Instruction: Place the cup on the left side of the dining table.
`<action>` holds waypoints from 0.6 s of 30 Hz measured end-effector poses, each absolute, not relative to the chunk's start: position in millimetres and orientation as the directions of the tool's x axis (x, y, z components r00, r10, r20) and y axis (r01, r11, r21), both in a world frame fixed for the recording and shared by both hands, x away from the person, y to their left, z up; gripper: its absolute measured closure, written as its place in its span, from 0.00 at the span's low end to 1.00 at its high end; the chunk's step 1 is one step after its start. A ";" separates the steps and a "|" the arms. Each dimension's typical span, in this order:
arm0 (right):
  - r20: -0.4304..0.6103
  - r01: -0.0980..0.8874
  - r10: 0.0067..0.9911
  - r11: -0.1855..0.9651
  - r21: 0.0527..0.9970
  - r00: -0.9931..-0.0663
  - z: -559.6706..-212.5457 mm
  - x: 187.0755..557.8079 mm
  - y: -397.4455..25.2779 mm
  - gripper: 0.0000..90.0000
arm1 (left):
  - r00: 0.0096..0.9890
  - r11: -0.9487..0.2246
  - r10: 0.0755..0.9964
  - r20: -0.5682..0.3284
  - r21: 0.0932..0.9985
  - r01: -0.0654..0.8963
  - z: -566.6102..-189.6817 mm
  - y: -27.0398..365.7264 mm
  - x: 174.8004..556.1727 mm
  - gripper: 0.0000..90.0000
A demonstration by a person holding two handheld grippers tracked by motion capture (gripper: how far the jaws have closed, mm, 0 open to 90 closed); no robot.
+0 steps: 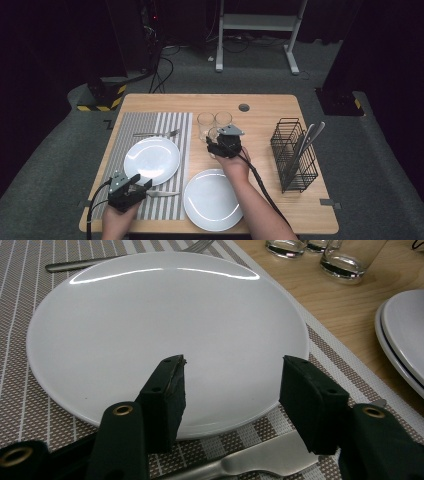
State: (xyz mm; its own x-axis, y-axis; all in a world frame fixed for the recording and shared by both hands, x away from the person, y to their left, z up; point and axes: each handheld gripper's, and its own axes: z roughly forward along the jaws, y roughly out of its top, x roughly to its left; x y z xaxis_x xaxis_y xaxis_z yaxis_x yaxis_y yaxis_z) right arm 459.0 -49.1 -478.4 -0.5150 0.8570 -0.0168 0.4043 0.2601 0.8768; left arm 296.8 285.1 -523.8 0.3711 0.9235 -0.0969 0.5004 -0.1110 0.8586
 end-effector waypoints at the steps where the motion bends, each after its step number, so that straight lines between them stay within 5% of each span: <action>1: -0.018 0.402 0.856 0.261 0.878 -0.517 -477.4 458.3 -49.4 0.32 | 0.371 -0.111 0.924 -0.098 0.858 0.502 -523.9 285.2 296.9 0.49; 18: -0.017 0.332 0.823 0.247 0.910 -0.567 -458.6 433.7 -45.9 0.32 | 0.359 -0.109 0.929 -0.089 0.862 0.495 -523.0 286.8 296.2 0.48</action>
State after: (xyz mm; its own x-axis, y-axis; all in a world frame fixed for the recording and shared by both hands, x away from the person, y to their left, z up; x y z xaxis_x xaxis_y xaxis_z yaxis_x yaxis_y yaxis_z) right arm 433.7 -45.9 -458.6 -0.5674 0.8233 -0.0169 0.3316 0.2472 0.9104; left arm 296.2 286.8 -523.0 0.3592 0.9290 -0.0888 0.4953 -0.1091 0.8619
